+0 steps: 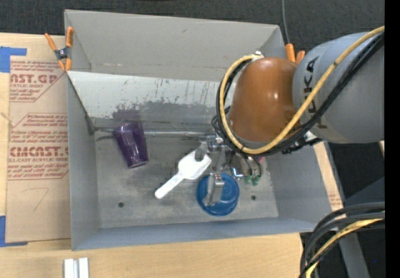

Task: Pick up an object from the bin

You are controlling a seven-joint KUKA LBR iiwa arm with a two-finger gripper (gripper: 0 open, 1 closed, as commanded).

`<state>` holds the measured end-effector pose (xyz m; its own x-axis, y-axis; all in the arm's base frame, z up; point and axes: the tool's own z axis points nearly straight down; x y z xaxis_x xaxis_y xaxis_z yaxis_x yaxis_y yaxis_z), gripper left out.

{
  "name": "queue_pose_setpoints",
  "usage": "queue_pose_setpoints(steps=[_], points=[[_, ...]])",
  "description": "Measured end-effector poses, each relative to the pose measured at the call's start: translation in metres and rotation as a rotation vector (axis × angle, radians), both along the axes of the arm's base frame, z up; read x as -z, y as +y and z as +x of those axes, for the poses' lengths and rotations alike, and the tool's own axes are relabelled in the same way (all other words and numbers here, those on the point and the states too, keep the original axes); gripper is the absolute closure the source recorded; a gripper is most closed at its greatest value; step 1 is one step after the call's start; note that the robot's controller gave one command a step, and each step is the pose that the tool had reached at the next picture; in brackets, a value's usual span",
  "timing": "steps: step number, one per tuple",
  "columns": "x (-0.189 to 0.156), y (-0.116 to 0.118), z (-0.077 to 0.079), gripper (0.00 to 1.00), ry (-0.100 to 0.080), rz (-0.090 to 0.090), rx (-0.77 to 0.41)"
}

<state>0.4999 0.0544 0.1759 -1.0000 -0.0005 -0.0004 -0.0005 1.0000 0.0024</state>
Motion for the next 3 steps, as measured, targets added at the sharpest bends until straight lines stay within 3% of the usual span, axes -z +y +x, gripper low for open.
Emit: queue_pose_setpoints(steps=[1,2,3], points=[[0.0,0.0,0.0,1.0,0.0,0.0,0.0],[0.0,0.0,0.0,0.0,0.0,0.0,0.0],[0.0,0.0,0.0,1.0,0.0,0.0,0.0]])
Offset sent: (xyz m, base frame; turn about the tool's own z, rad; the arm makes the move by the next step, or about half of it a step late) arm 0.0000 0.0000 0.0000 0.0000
